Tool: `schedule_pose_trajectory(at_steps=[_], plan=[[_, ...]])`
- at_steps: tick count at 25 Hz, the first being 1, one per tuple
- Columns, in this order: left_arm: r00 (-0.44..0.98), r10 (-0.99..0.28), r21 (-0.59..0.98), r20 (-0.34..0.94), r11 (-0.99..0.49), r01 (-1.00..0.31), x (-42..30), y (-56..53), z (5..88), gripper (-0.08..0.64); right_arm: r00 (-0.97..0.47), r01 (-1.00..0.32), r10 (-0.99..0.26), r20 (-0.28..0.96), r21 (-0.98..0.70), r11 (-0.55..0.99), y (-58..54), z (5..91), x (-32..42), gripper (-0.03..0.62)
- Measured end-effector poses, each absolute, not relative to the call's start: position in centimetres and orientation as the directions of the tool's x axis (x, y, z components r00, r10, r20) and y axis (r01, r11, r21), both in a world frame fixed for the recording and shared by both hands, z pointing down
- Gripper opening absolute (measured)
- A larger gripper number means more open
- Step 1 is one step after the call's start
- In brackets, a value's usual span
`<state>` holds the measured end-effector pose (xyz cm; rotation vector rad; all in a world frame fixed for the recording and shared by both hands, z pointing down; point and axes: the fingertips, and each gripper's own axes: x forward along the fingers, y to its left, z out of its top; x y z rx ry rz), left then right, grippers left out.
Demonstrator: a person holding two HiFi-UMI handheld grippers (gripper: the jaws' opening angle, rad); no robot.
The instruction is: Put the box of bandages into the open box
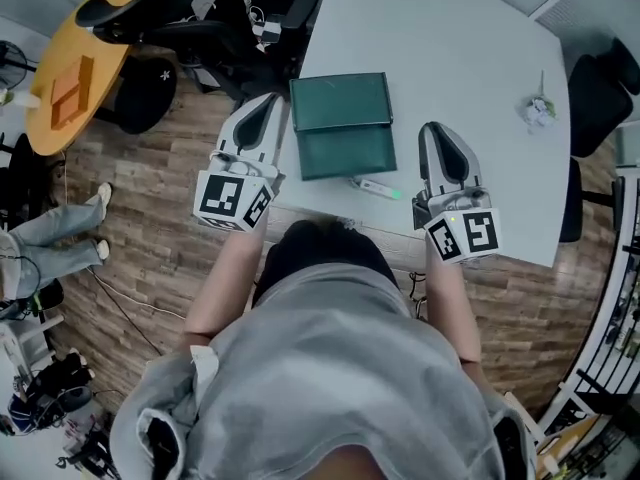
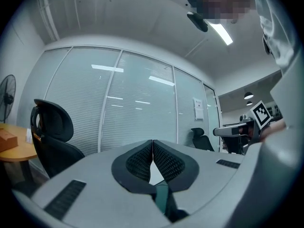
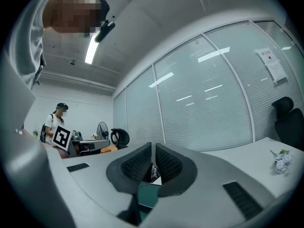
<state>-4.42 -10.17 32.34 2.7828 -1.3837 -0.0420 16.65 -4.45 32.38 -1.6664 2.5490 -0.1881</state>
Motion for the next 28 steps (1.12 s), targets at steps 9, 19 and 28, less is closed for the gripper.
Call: schedule_pose_trajectory(at_steps=[9,19,28], plan=[[0.613,-0.790,0.081,0.009,-0.610,-0.788,-4.5,-13.6,33.4,0.020,-0.371,-0.913,-0.929,-0.007,-0.182,0.366,-8.1,32.8,16.1,0.055],[0.641,-0.767,0.092,0.026,-0.636,-0.766,-4.0,-16.3,34.3,0.020,-0.529,-0.848,-0.823,0.207,-0.158,0.505,-9.0,38.8,13.7,0.055],[0.657,-0.752,0.101,0.058,-0.650,-0.753,-4.0,-16.3,36.0,0.020,-0.585,-0.759,-0.582,0.565,-0.130,0.638,-2.8,51.7,11.5,0.055]])
